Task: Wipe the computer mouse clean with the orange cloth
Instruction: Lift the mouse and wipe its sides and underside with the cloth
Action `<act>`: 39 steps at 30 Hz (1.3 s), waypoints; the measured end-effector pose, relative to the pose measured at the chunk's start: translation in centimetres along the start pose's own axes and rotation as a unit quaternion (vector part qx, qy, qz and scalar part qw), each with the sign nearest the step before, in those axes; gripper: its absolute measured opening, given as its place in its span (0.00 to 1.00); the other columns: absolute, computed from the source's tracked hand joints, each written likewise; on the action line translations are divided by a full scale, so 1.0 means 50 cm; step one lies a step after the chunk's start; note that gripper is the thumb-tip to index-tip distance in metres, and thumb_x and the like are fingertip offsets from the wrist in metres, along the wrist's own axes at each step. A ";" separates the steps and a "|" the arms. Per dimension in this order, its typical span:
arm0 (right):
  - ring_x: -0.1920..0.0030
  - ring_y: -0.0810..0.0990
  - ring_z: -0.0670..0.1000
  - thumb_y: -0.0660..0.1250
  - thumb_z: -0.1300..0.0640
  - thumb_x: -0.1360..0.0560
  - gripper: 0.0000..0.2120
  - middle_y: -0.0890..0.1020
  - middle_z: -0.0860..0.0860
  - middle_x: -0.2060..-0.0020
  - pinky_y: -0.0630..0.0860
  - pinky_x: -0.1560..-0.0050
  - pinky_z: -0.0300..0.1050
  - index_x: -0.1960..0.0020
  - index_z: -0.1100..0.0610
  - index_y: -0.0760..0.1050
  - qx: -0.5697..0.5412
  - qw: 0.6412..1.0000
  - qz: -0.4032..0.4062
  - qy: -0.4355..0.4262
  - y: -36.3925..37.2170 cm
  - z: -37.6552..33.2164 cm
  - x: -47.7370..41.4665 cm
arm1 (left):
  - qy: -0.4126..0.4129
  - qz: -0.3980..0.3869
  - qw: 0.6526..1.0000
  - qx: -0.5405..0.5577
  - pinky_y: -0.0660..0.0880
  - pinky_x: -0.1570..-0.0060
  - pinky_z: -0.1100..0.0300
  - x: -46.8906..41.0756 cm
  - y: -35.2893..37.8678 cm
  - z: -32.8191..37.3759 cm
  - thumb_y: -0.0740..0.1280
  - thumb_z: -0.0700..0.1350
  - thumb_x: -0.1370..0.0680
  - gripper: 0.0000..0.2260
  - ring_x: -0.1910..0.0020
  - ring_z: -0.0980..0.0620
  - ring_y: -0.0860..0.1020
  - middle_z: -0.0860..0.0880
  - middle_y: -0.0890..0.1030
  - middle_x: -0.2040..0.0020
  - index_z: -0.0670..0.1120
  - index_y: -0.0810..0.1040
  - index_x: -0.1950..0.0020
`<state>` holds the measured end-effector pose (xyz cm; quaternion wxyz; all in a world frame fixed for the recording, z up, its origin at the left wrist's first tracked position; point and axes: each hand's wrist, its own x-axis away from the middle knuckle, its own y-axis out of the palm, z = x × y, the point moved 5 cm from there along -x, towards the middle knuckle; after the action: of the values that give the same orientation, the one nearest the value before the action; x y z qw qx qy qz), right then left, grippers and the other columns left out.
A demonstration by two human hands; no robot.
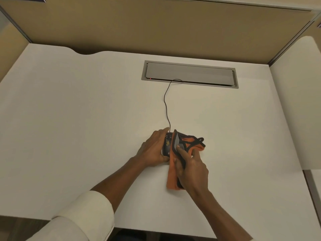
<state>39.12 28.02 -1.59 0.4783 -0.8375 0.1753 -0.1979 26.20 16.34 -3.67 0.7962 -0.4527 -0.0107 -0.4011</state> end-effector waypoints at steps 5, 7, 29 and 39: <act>0.51 0.83 0.58 0.66 0.50 0.20 0.19 0.78 0.51 0.43 0.77 0.53 0.48 0.29 0.42 0.77 0.005 1.000 0.007 0.006 -0.016 -0.017 -0.097 | 0.021 0.016 1.000 -0.012 0.75 0.32 0.43 0.002 -0.007 0.003 0.81 0.61 0.34 0.52 0.26 0.49 0.68 0.53 0.68 0.24 0.56 0.55 0.19; 0.49 0.83 0.59 0.66 0.50 0.20 0.19 0.79 0.51 0.43 0.78 0.51 0.50 0.30 0.42 0.78 0.010 1.000 0.005 0.000 -0.021 -0.024 -0.142 | 0.023 0.018 0.999 -0.018 0.76 0.33 0.43 0.001 -0.008 0.004 0.81 0.59 0.34 0.51 0.27 0.48 0.70 0.52 0.69 0.25 0.55 0.56 0.19; 0.53 0.83 0.57 0.63 0.51 0.18 0.15 0.81 0.51 0.49 0.74 0.57 0.46 0.34 0.45 0.82 0.026 0.999 0.028 -0.019 -0.026 -0.047 -0.151 | 0.023 0.025 0.999 -0.003 0.74 0.31 0.48 -0.004 -0.003 -0.003 0.82 0.57 0.33 0.50 0.26 0.47 0.70 0.50 0.69 0.24 0.52 0.58 0.18; 0.60 0.83 0.57 0.67 0.50 0.19 0.17 0.78 0.52 0.45 0.75 0.63 0.46 0.30 0.45 0.79 0.020 1.000 0.012 -0.014 -0.010 -0.033 0.011 | 0.009 0.013 1.000 0.000 0.73 0.28 0.43 0.001 0.001 -0.004 0.78 0.65 0.32 0.53 0.23 0.46 0.68 0.49 0.65 0.20 0.52 0.53 0.16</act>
<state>38.79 26.79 -0.28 0.4996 -0.8282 0.1747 -0.1843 26.19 16.20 -3.81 0.8015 -0.4492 0.0025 -0.3948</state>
